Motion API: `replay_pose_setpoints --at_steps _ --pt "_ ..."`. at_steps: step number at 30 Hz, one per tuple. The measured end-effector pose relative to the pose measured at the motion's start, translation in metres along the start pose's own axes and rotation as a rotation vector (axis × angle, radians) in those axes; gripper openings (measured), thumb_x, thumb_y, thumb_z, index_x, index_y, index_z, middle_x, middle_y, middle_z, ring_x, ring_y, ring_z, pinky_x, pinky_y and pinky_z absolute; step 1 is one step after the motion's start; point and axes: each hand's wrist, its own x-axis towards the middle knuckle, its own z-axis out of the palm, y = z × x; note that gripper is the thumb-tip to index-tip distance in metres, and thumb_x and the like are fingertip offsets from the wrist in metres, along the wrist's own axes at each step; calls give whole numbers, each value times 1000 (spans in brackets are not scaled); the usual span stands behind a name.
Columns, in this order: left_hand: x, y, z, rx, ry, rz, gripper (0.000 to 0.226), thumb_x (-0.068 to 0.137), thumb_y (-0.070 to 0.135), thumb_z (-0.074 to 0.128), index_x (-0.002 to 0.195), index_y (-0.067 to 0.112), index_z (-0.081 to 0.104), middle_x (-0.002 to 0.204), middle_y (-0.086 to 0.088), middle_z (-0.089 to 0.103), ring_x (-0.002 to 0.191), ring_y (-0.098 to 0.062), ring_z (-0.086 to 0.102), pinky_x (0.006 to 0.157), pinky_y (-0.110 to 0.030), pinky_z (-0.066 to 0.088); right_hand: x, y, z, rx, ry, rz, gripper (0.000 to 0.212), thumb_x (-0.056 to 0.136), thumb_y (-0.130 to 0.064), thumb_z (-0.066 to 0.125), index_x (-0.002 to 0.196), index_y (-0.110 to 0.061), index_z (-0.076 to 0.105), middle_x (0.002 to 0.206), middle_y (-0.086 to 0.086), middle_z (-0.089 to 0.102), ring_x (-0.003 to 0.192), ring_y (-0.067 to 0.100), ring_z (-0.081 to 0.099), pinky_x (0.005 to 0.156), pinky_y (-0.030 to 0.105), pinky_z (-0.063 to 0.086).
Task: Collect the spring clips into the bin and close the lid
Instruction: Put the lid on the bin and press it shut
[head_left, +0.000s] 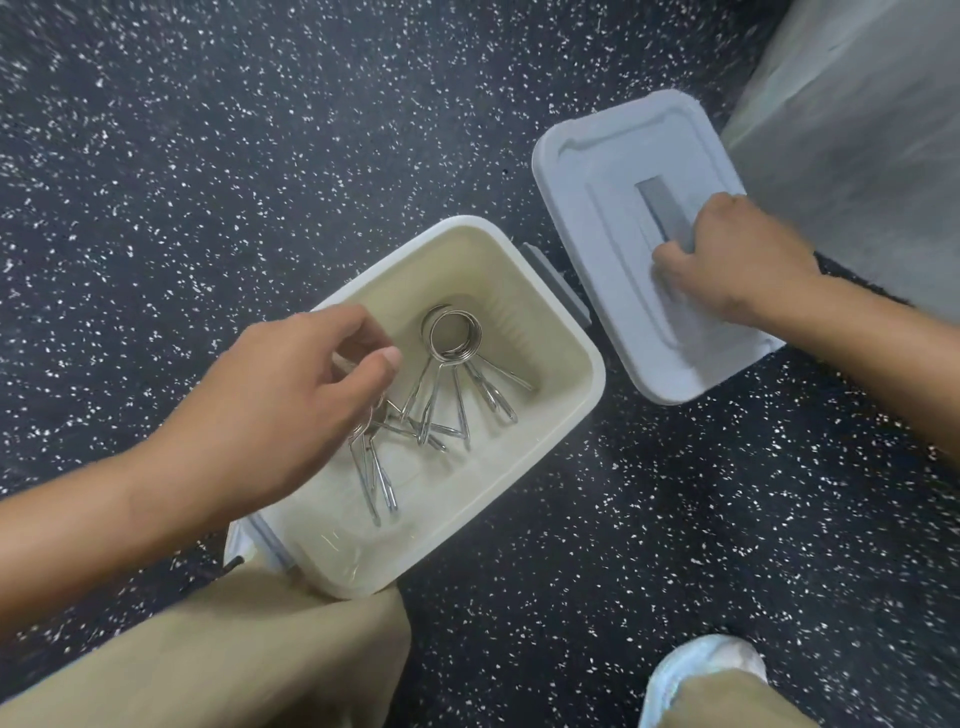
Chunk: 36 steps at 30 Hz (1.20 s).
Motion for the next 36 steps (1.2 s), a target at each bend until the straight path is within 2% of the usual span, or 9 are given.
replay_pose_setpoints --at_steps 5,10,12,16,21,25,29,32,36 --pt "1 8 -8 1 36 37 19 93 47 52 91 33 66 81 23 68 67 4 65 70 -33 53 -15 6 -25 39 72 -45 41 82 -47 44 83 -6 48 88 18 55 66 36 53 57 37 40" --pt "-1 13 -14 -6 76 68 19 94 44 52 90 32 66 82 19 71 66 1 67 72 -35 54 -37 -4 -49 50 90 -173 35 85 -44 49 90 -10 48 93 10 50 74 35 50 62 39 37" --pt "-1 15 -16 -25 111 83 23 96 42 52 84 29 67 77 16 73 67 -4 69 75 -37 55 -47 -16 -55 28 92 -277 34 85 -45 49 90 -12 47 92 10 50 73 34 50 61 40 38" --pt "-1 16 -21 -35 186 119 35 94 41 49 69 22 63 61 4 67 60 -15 65 68 -41 54 -67 -46 -61 -67 96 -515 34 86 -46 46 88 -12 44 89 13 52 66 31 47 59 38 35" --pt "0 11 -25 -5 213 123 41 98 39 48 64 18 60 58 -3 60 60 -25 60 63 -44 52 -83 -87 -62 -204 132 -808 30 81 -46 37 82 -16 35 79 16 53 60 27 34 57 36 31" --pt "-2 1 -28 4 208 109 41 98 39 49 66 17 62 57 0 60 59 -24 59 61 -42 50 -92 -114 -54 -305 84 -978 30 85 -46 41 83 -16 41 73 5 36 59 26 38 59 39 41" --pt "-7 -13 -32 47 201 81 40 97 41 48 66 19 60 58 -1 60 60 -25 59 62 -41 50 -101 -143 -46 -365 75 -1156 26 86 -44 48 86 -18 42 77 3 28 61 24 32 59 37 31" --pt "-11 -24 -35 86 194 73 39 95 44 46 68 20 60 60 1 62 61 -23 61 64 -41 52 -104 -163 -42 -431 108 -1183 24 85 -38 46 93 -16 48 79 6 32 64 25 34 61 37 26" --pt "-18 -36 -36 109 158 58 37 92 47 45 71 21 60 62 3 62 60 -21 60 64 -41 52 -98 -180 -44 -495 156 -1180 28 84 -38 45 99 -14 51 92 10 54 68 28 45 62 38 25"
